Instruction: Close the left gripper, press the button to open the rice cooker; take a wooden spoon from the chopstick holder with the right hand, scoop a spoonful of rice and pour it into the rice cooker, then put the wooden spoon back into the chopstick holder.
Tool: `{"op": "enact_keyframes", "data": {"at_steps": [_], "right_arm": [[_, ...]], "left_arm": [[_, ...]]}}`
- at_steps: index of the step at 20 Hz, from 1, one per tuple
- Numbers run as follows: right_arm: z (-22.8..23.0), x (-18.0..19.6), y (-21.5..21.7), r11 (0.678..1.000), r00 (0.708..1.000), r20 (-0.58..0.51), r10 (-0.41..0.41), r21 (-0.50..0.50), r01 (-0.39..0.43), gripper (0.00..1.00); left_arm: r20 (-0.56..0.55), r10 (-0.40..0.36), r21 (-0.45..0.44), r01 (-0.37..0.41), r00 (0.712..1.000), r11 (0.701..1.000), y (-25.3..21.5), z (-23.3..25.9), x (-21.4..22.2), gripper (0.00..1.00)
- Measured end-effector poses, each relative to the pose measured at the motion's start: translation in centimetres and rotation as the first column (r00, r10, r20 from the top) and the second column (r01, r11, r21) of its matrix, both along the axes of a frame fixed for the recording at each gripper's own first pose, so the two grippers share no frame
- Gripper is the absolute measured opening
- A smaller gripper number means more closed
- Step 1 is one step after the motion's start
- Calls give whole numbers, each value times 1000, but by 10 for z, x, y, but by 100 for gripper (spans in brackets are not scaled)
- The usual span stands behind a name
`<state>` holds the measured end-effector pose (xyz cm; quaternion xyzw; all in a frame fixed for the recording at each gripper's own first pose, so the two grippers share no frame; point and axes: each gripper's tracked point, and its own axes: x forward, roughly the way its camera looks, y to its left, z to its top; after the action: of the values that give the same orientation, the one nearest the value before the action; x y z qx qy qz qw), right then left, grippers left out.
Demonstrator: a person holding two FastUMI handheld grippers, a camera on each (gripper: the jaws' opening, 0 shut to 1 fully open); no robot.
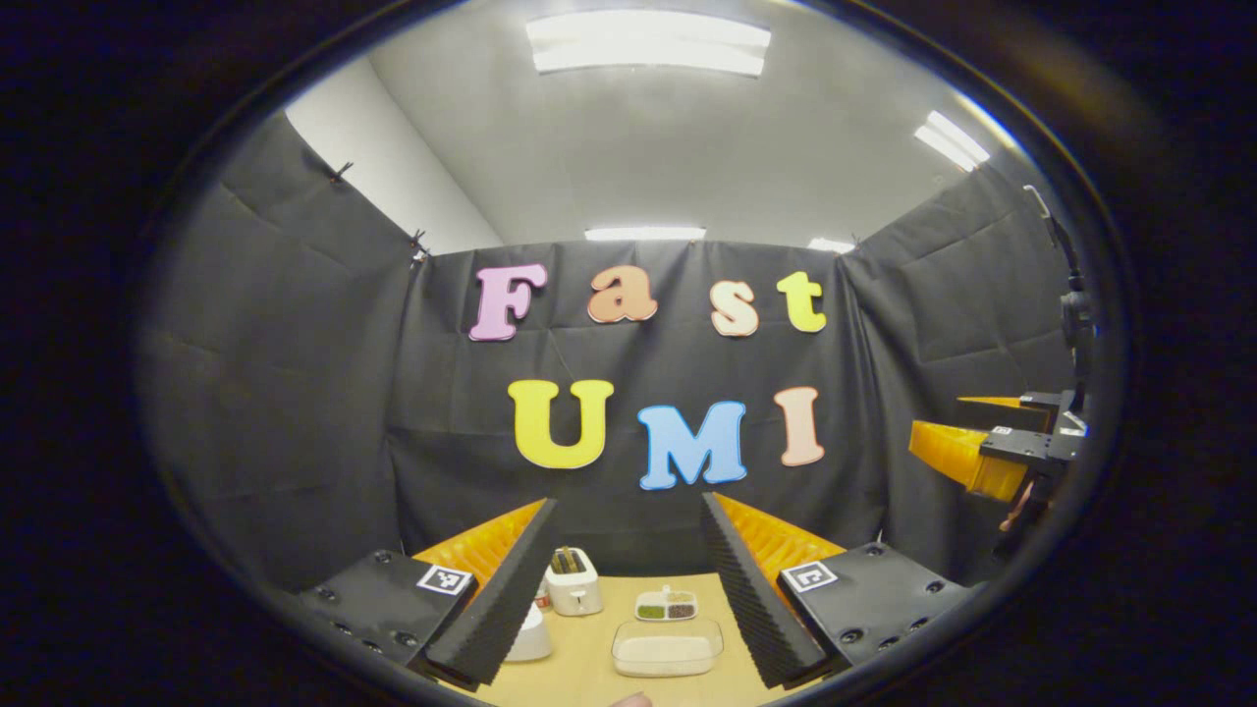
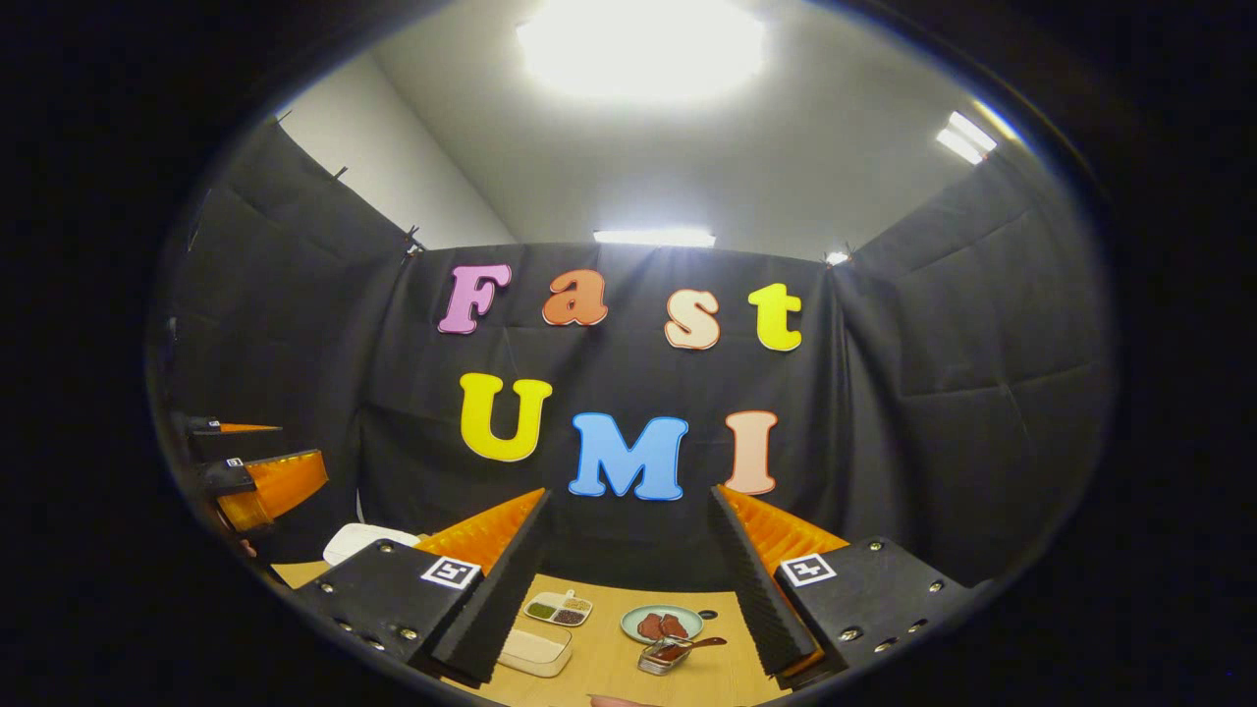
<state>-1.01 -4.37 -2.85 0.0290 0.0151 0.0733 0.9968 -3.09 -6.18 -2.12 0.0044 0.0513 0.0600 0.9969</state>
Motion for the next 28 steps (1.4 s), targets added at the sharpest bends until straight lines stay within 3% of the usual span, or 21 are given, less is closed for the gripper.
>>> {"op": "enact_keyframes", "data": {"at_steps": [8, 13, 15, 18, 21, 22, 24, 28], "right_arm": [[-4, 7, 14, 998, 999, 29, 26, -56, -24, 96], [-3, 24, 44, 993, 1000, 9, 7, -118, -6, 95], [4, 28, 70, 996, 1000, -3, 17, -89, -17, 95], [11, 42, 92, 997, 1000, -18, 1, -81, -3, 95], [17, 51, 114, 996, 999, -26, -26, -80, 23, 95], [17, 53, 117, 995, 998, -35, -43, -87, 40, 95], [12, 57, 127, 992, 996, -62, -57, -115, 49, 95], [-7, 67, 147, 987, 988, -140, -69, -153, 48, 96]], "left_arm": [[-43, 30, 52, -28, 999, 998, 5, -14, 8, 94], [-86, 69, 20, -67, 994, 998, 68, -57, 31, 83], [-136, 99, 43, -94, 986, 995, 110, -88, 46, 73], [-212, 164, 79, -151, 963, 985, 175, -139, 70, 58], [-323, 177, 25, -179, 930, 984, 222, -212, 96, 48], [-354, 192, 19, -198, 916, 980, 238, -232, 106, 41], [-424, 208, 7, -226, 881, 974, 261, -274, 121, 26], [-521, 210, -15, -255, 827, 967, 292, -345, 140, 13]]}}
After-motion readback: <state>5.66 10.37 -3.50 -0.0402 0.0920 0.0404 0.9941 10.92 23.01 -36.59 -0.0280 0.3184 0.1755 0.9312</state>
